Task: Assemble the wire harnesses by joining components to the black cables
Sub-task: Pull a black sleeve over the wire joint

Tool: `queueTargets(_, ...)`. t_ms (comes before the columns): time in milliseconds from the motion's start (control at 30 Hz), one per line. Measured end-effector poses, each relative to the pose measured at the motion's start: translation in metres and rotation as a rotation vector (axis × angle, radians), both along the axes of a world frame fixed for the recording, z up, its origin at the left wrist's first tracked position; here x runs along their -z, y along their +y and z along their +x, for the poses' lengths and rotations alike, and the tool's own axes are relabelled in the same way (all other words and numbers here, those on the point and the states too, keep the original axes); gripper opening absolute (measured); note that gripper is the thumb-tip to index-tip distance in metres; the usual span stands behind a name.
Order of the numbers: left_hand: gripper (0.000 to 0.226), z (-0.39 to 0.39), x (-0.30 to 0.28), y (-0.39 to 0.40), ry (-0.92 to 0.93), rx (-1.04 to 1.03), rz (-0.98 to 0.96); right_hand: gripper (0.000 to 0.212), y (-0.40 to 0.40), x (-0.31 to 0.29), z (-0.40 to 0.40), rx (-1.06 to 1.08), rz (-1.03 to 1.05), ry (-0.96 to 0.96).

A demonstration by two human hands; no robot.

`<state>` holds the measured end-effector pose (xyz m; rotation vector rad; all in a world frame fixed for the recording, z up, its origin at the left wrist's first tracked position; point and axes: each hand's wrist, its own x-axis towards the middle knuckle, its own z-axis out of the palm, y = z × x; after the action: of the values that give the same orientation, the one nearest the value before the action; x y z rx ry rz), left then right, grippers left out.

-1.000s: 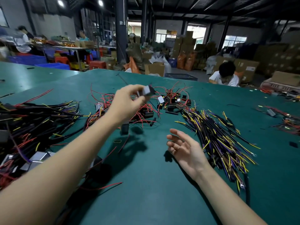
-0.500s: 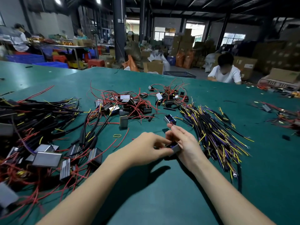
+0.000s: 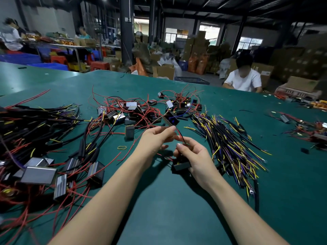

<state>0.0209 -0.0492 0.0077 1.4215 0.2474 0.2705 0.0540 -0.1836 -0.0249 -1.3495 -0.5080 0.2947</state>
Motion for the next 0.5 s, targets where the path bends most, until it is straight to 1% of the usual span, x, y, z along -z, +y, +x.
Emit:
queueTargets(67,0.020,0.001,0.001,0.000,-0.022,0.021,-0.055,0.016,-0.001,0.001,0.000,-0.015,-0.048,-0.056)
queueTargets(167,0.031,0.002,0.003,-0.001,-0.047,0.028,-0.046,0.018,0.001,0.003,-0.002,-0.014,-0.100,-0.125)
queueTargets(233,0.037,0.001,0.005,-0.002,-0.060,0.002,-0.057,0.019,0.002,0.004,-0.002,-0.003,-0.079,-0.130)
queueTargets(367,0.041,0.000,0.013,-0.004,-0.071,-0.022,-0.118,0.018,0.003,0.006,-0.001,0.007,-0.035,-0.106)
queueTargets(400,0.039,0.000,0.015,-0.004,-0.076,-0.031,-0.119,0.017,0.004,0.006,0.000,0.018,-0.031,-0.097)
queueTargets(500,0.021,0.001,0.019,-0.001,-0.087,-0.046,-0.104,0.015,0.004,0.008,0.004,0.089,0.000,-0.069)
